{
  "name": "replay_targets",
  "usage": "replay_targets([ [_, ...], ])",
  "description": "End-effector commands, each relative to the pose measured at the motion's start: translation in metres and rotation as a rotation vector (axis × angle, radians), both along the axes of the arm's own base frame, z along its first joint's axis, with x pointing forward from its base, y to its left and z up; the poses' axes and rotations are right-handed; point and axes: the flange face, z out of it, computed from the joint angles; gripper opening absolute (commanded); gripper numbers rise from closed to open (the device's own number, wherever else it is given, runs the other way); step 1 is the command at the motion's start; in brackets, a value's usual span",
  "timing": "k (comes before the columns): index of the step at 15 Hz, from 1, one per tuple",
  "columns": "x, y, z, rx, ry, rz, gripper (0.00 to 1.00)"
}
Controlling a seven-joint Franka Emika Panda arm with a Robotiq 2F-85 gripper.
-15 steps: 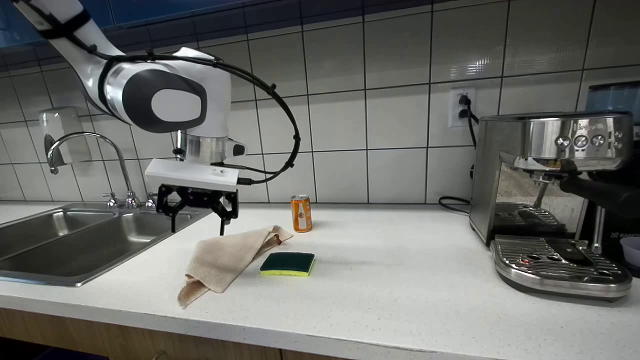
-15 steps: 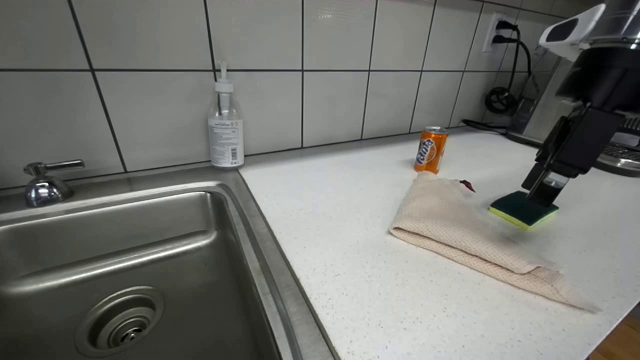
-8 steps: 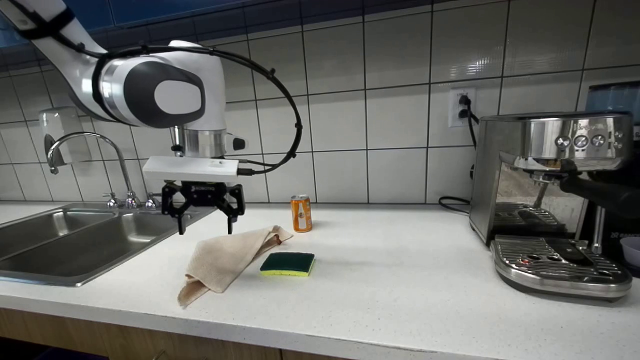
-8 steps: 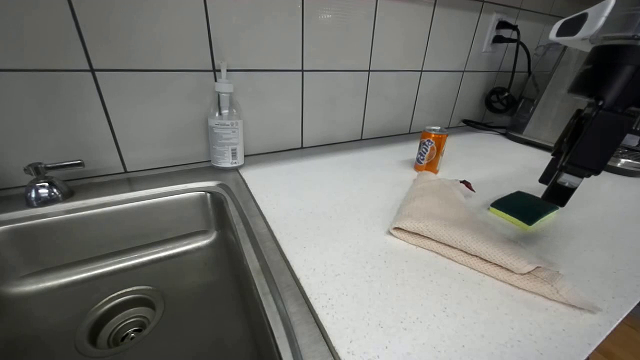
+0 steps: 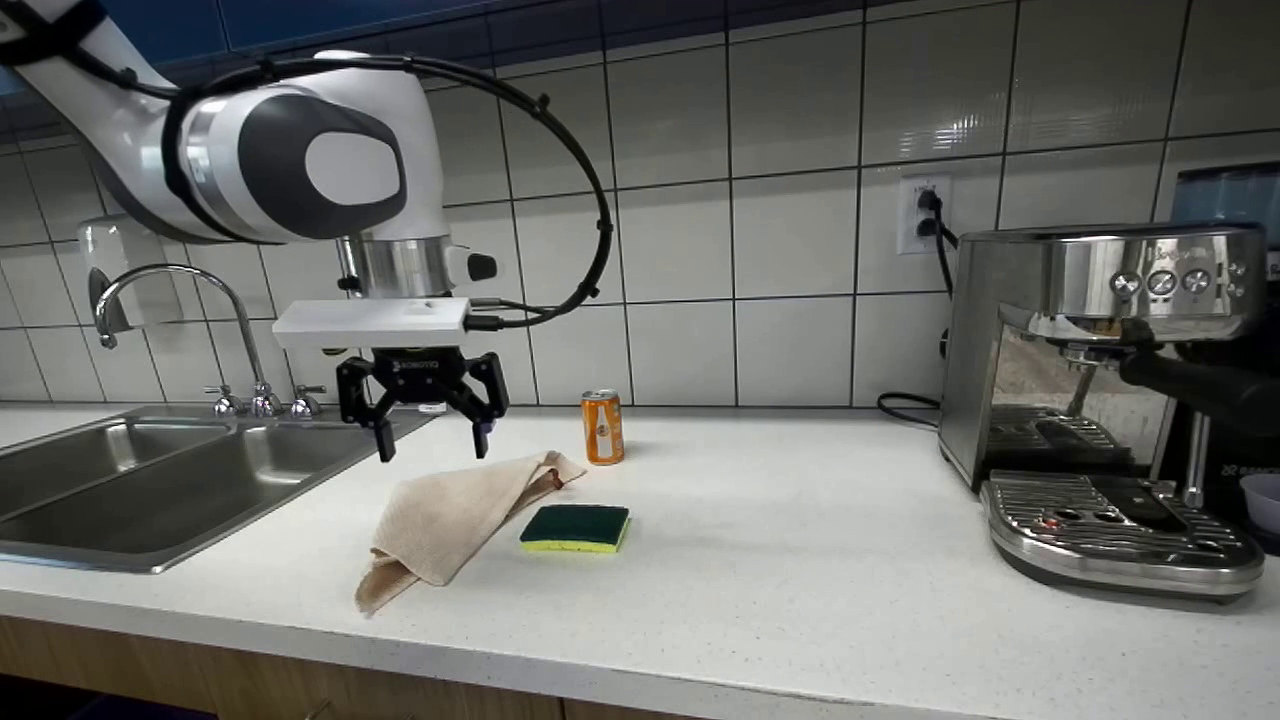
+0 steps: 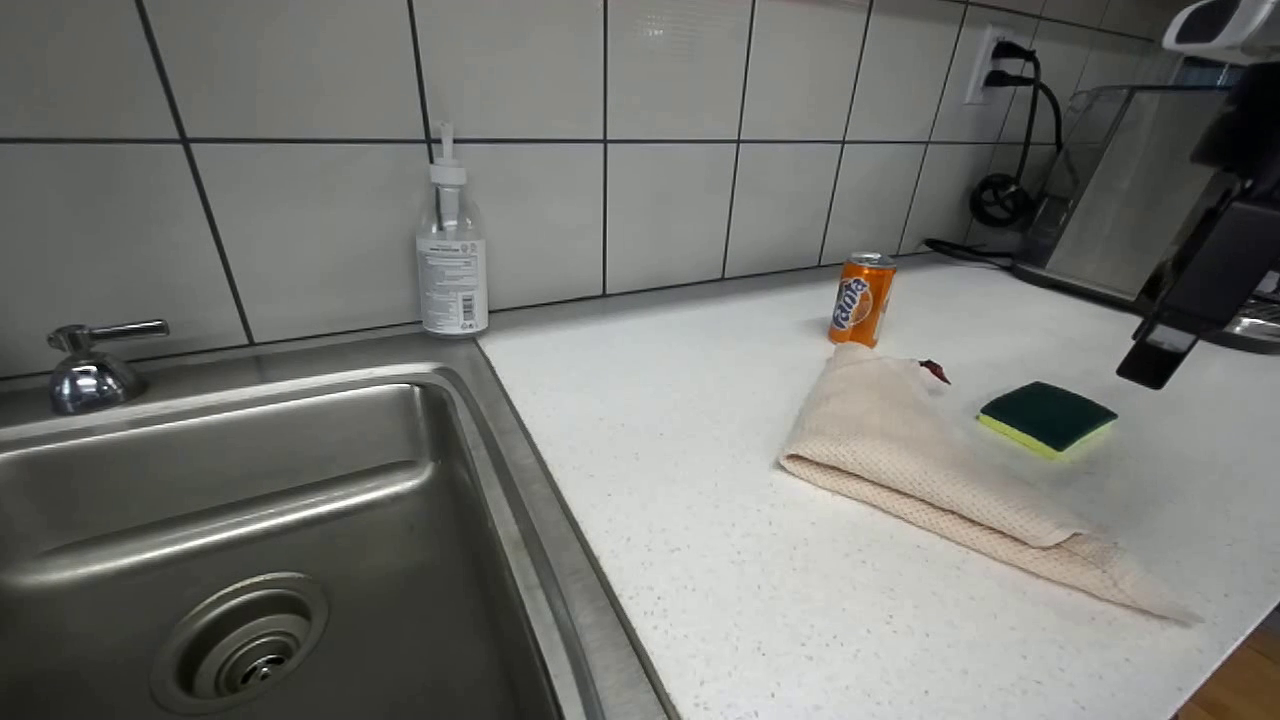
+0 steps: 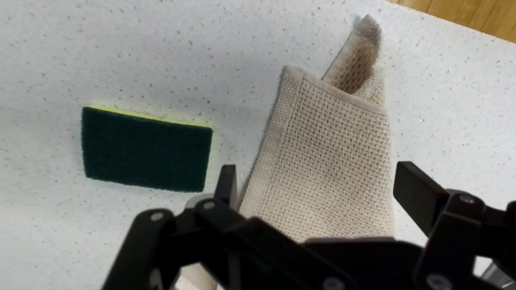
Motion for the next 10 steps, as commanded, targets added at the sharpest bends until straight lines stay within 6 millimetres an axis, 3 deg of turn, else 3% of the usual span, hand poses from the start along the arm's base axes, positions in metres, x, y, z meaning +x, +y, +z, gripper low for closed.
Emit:
replay_targets([
  [1,-0.014,-0.007,0.016,-0.049,-0.040,-0.055,1.00],
  [10,-0.018,-0.013,0.033,-0.106,-0.073,-0.102,1.00],
])
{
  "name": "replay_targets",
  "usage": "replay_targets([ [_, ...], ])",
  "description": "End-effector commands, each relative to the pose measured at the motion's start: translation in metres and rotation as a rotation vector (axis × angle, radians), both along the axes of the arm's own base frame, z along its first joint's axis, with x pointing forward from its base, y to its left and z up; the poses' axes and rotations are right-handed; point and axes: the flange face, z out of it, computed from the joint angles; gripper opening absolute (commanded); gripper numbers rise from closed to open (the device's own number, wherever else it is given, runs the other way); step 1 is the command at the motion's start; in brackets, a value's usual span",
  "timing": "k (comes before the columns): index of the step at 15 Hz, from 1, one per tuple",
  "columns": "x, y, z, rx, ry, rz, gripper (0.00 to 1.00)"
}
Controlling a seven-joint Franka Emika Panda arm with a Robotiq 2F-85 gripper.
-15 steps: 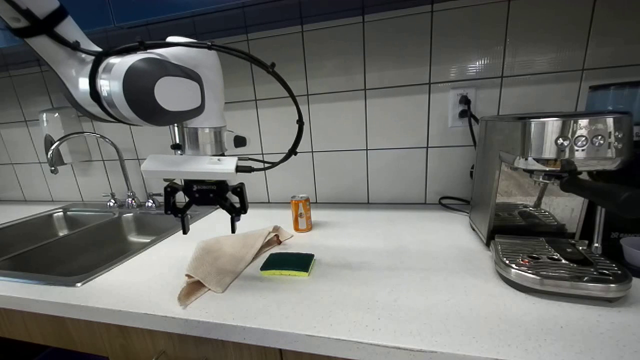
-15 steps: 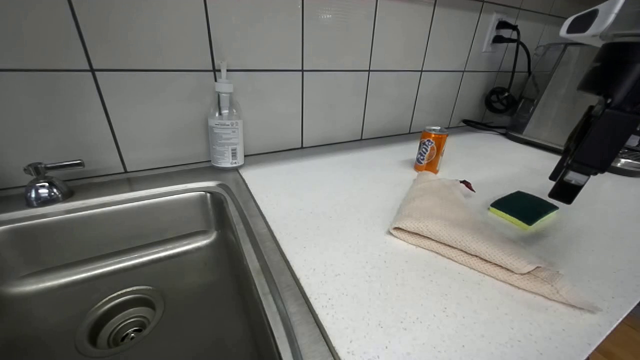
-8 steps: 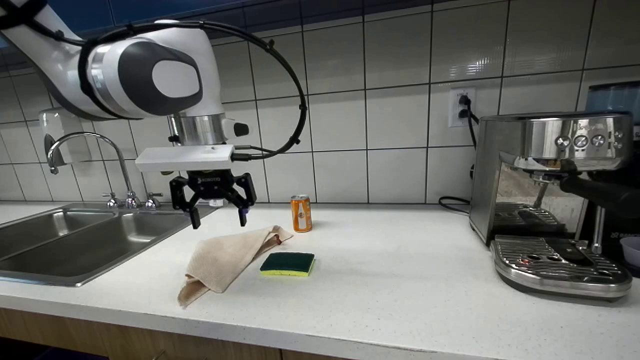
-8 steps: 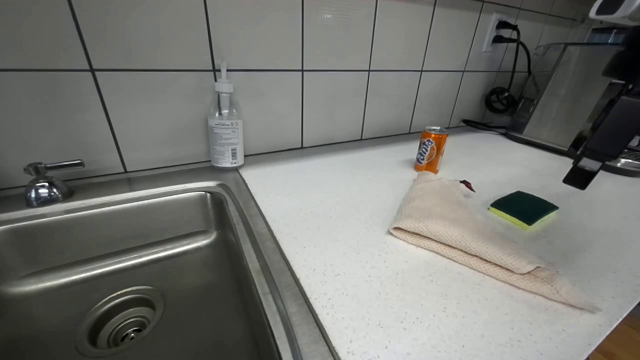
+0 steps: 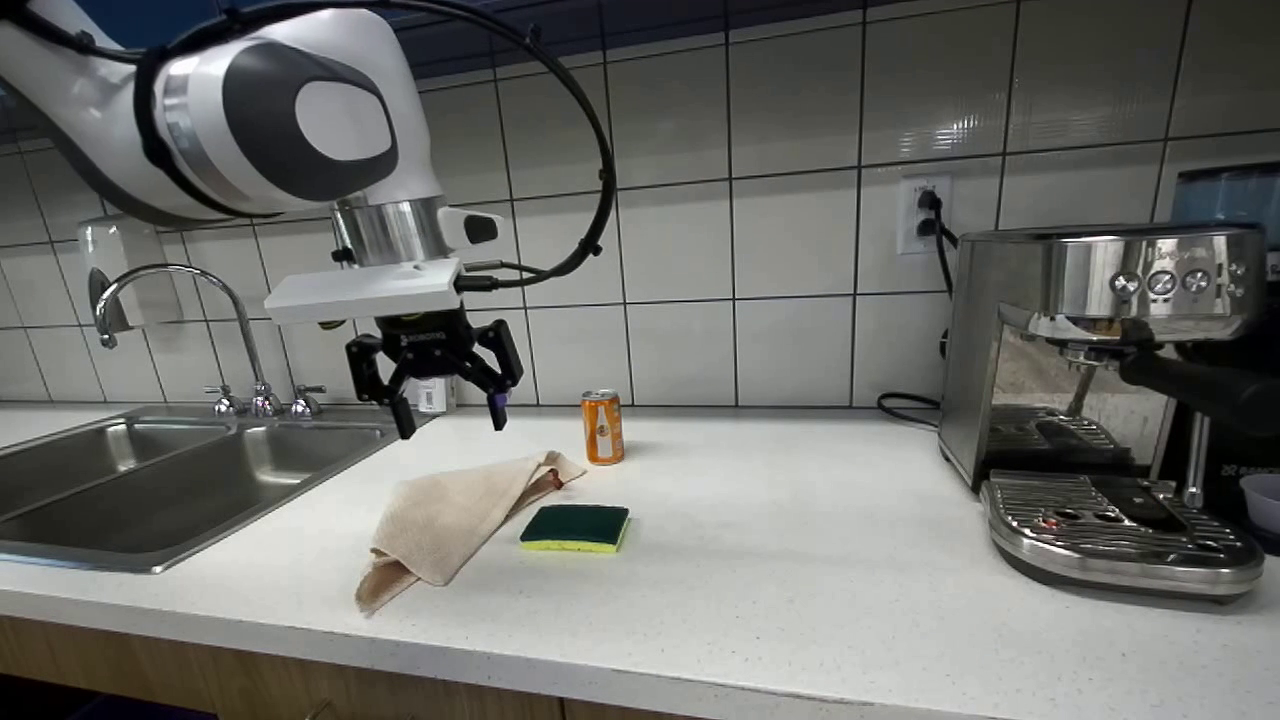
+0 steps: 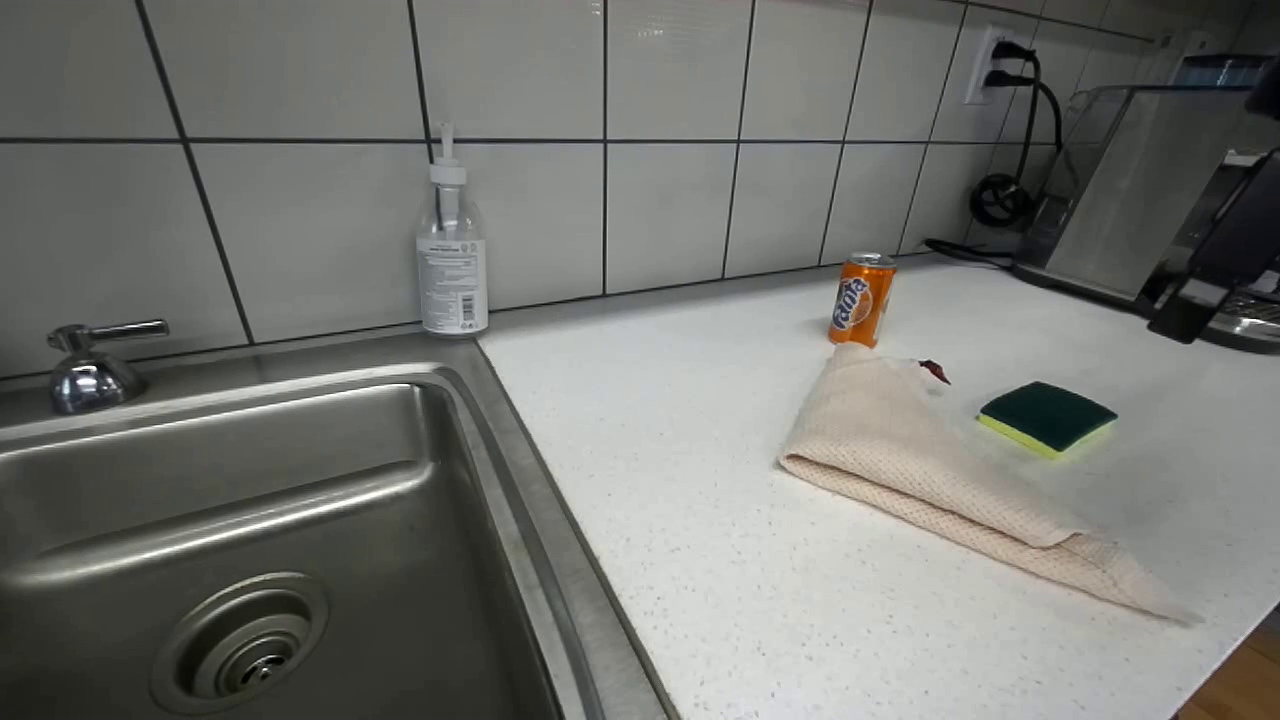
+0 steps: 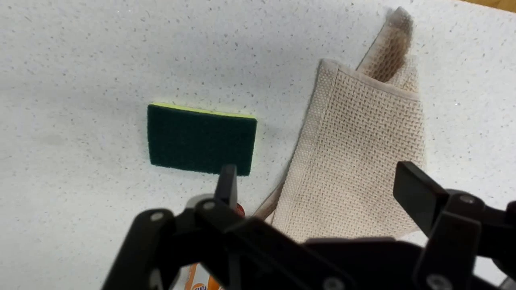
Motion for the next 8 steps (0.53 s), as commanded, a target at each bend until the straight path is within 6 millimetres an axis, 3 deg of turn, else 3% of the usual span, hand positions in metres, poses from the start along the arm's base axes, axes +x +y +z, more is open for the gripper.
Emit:
replay_targets([
  [1,-0.0082,-0.0005,0.0058,-0.030,-0.013,-0.026,1.00],
  [8,-0.0006,0.0003,0.0012,-0.014,-0.001,-0.009,1.00],
])
